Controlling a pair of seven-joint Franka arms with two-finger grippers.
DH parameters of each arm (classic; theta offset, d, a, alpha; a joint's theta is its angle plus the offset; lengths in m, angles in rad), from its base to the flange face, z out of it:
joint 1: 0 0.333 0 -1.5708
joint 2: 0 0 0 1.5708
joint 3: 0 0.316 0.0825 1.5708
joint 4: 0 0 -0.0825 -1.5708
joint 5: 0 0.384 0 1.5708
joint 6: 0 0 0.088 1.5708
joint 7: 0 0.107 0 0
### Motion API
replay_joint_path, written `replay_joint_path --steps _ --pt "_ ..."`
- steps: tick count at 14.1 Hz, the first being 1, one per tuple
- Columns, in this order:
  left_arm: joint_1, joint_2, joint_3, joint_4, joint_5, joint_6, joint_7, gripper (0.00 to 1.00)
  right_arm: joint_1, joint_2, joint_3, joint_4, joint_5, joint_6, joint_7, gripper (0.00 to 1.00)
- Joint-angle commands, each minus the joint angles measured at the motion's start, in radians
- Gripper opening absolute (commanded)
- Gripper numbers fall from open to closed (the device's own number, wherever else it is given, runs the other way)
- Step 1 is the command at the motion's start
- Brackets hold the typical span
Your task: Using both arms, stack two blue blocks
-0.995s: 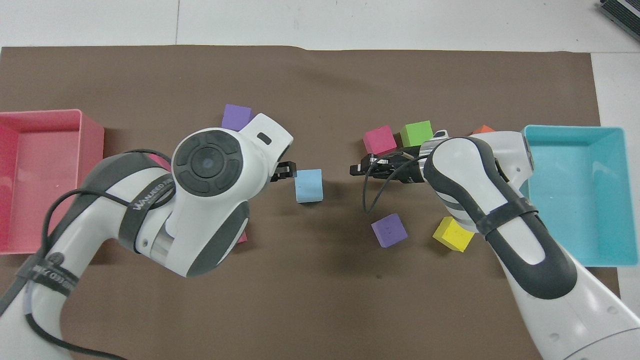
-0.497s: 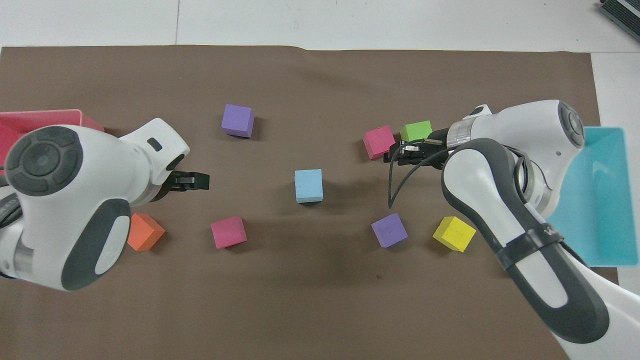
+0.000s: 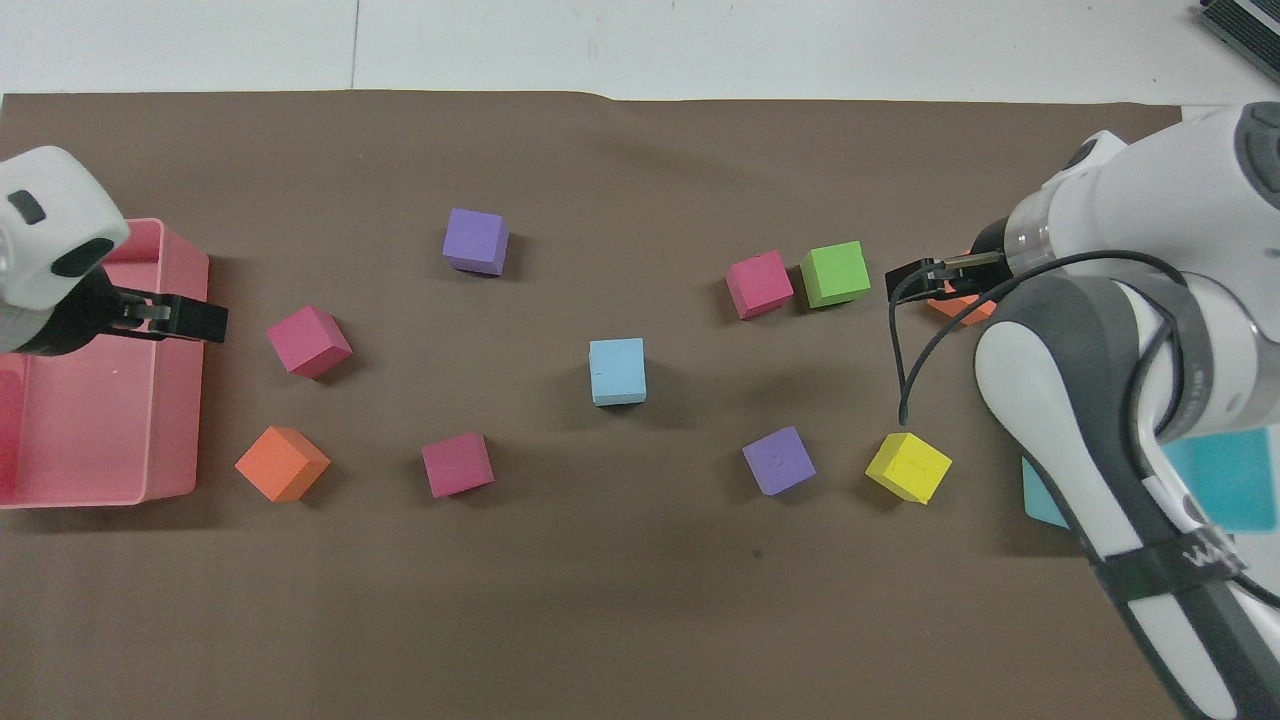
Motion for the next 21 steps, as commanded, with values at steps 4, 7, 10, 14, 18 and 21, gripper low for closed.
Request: replay_joint_path --steps 4,7,10,14,18,21 --pt "0.066 0.076 -0.007 0.175 -0.059 -0.159 0.049 1.00 -0.007 -0.082 -0.066 0.040 -0.043 -0.148 0.024 1.00" --pt "0.066 0.115 -0.004 0.232 -0.059 -0.164 0.048 1.00 -0.007 -0.095 -0.086 0.094 -0.033 -0.262 0.023 1.00" --pt "0.060 0.085 -0.010 0.198 -0.053 -0.184 0.043 1.00 0.004 -0.137 -0.075 0.092 -0.025 -0.340 0.026 1.00" --pt "0.052 0.060 -0.010 0.161 -0.047 -0.207 0.027 1.00 -0.004 -0.151 -0.075 0.077 -0.025 -0.339 0.021 1.00" --pt "0.053 0.054 -0.010 0.161 -0.046 -0.242 0.019 1.00 -0.004 -0.152 -0.081 0.086 -0.040 -0.337 0.013 1.00" --pt "0.061 0.057 -0.010 0.161 -0.046 -0.221 0.019 1.00 -0.085 -0.166 -0.061 0.094 -0.039 -0.355 0.012 1.00"
